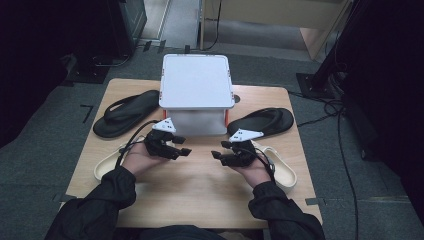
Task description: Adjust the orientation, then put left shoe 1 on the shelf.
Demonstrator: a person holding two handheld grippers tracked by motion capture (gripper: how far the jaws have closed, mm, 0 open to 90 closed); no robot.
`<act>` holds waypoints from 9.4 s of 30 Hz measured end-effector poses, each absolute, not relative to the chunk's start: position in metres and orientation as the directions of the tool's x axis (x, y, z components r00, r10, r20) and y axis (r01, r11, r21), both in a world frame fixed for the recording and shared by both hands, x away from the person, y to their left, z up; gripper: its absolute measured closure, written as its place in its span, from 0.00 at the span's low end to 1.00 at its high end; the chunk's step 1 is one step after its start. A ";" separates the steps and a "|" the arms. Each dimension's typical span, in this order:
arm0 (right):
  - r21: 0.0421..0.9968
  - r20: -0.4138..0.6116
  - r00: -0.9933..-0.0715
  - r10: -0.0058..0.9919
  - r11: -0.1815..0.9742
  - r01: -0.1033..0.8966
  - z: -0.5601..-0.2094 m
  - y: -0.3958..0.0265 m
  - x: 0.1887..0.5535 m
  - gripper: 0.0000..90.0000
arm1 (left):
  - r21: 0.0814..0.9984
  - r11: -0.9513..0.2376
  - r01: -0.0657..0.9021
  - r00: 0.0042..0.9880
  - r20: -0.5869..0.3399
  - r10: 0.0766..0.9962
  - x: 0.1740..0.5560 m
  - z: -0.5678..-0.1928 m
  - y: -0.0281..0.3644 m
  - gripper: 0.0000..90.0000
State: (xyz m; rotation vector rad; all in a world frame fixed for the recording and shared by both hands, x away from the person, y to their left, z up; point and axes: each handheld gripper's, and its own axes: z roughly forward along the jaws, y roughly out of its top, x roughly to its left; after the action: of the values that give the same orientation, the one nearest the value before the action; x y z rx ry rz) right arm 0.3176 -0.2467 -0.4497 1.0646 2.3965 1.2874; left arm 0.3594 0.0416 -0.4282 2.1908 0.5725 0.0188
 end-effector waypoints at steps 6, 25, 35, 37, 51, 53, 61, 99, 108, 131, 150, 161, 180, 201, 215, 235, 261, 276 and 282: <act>0.784 0.136 -0.726 0.674 0.375 0.495 -0.453 -0.243 0.319 0.50 | 0.754 -0.523 0.399 0.893 -0.189 0.409 0.358 -0.426 0.044 0.48; 0.790 0.134 -0.816 0.562 0.436 0.430 -0.456 -0.201 0.329 0.56 | 0.772 -0.436 0.463 0.823 -0.191 0.536 0.346 -0.411 0.101 0.53; 0.789 0.161 -0.826 0.540 0.433 0.436 -0.456 -0.191 0.332 0.57 | 0.777 -0.391 0.494 0.760 -0.166 0.629 0.346 -0.408 0.157 0.59; 0.792 0.159 -0.831 0.533 0.433 0.429 -0.457 -0.188 0.333 0.57 | 0.775 -0.375 0.508 0.743 -0.175 0.646 0.346 -0.409 0.169 0.60; 0.784 0.153 -0.831 0.535 0.446 0.432 -0.459 -0.186 0.333 0.55 | 0.769 -0.370 0.521 0.738 -0.188 0.648 0.342 -0.431 0.222 0.54; 0.784 0.153 -0.829 0.538 0.444 0.434 -0.459 -0.187 0.333 0.55 | 0.757 -0.369 0.540 0.730 -0.203 0.653 0.343 -0.436 0.224 0.54; 0.781 0.151 -0.825 0.544 0.446 0.437 -0.459 -0.189 0.334 0.54 | 0.719 -0.427 0.548 0.742 -0.182 0.645 0.351 -0.451 0.214 0.50; 0.788 0.163 -0.808 0.566 0.419 0.452 -0.463 -0.193 0.320 0.54 | 0.707 -0.472 0.526 0.841 -0.352 0.410 0.362 -0.454 0.137 0.66; 0.814 0.185 -0.803 0.566 0.370 0.448 -0.455 -0.182 0.315 0.53 | 0.728 -0.392 0.563 0.809 -0.388 0.441 0.365 -0.446 0.144 0.61; 0.820 0.064 -0.782 0.620 0.414 0.395 -0.465 -0.108 0.319 0.40 | 0.761 -0.405 0.507 0.819 -0.277 0.503 0.386 -0.410 0.134 0.59; 0.781 0.115 -0.773 0.624 0.424 0.458 -0.460 -0.132 0.311 0.75 | 0.813 -0.348 0.468 0.830 -0.268 0.490 0.417 -0.363 0.122 0.61; 0.771 0.051 -0.752 0.657 0.452 0.448 -0.449 -0.145 0.313 0.85 | 0.820 -0.330 0.468 0.827 -0.275 0.491 0.437 -0.355 0.115 0.61; 0.791 -0.022 -0.636 0.772 0.402 0.460 -0.429 -0.157 0.362 0.85 | 0.819 -0.338 0.464 0.829 -0.267 0.491 0.454 -0.363 0.110 0.64; 0.807 0.008 -0.576 0.818 0.334 0.486 -0.448 -0.148 0.386 0.62 | 0.830 -0.347 0.437 0.838 -0.236 0.492 0.453 -0.366 0.107 0.66; 0.822 0.060 -0.650 0.757 0.332 0.463 -0.435 -0.182 0.341 0.67 | 0.829 -0.338 0.445 0.830 -0.241 0.503 0.454 -0.367 0.107 0.72; 0.764 0.133 -0.800 0.585 0.454 0.458 -0.472 -0.166 0.276 0.92 | 0.839 -0.332 0.432 0.824 -0.216 0.524 0.451 -0.369 0.109 0.84; 0.776 0.049 -0.810 0.584 0.489 0.399 -0.474 -0.151 0.298 0.92 | 0.842 -0.340 0.419 0.825 -0.197 0.529 0.450 -0.369 0.108 0.87; 0.783 0.080 -0.801 0.593 0.460 0.419 -0.469 -0.142 0.333 0.92 | 0.842 -0.340 0.420 0.825 -0.198 0.530 0.450 -0.369 0.108 0.87; 0.784 0.080 -0.814 0.575 0.468 0.407 -0.467 -0.137 0.341 0.94 | 0.840 -0.333 0.428 0.821 -0.207 0.532 0.450 -0.369 0.109 0.87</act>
State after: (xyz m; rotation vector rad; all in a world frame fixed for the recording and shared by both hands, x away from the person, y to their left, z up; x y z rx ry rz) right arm 0.3408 -0.1367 -0.4673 0.8539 2.5189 1.2651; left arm 0.4504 0.1089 -0.3693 1.9735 0.7130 0.1269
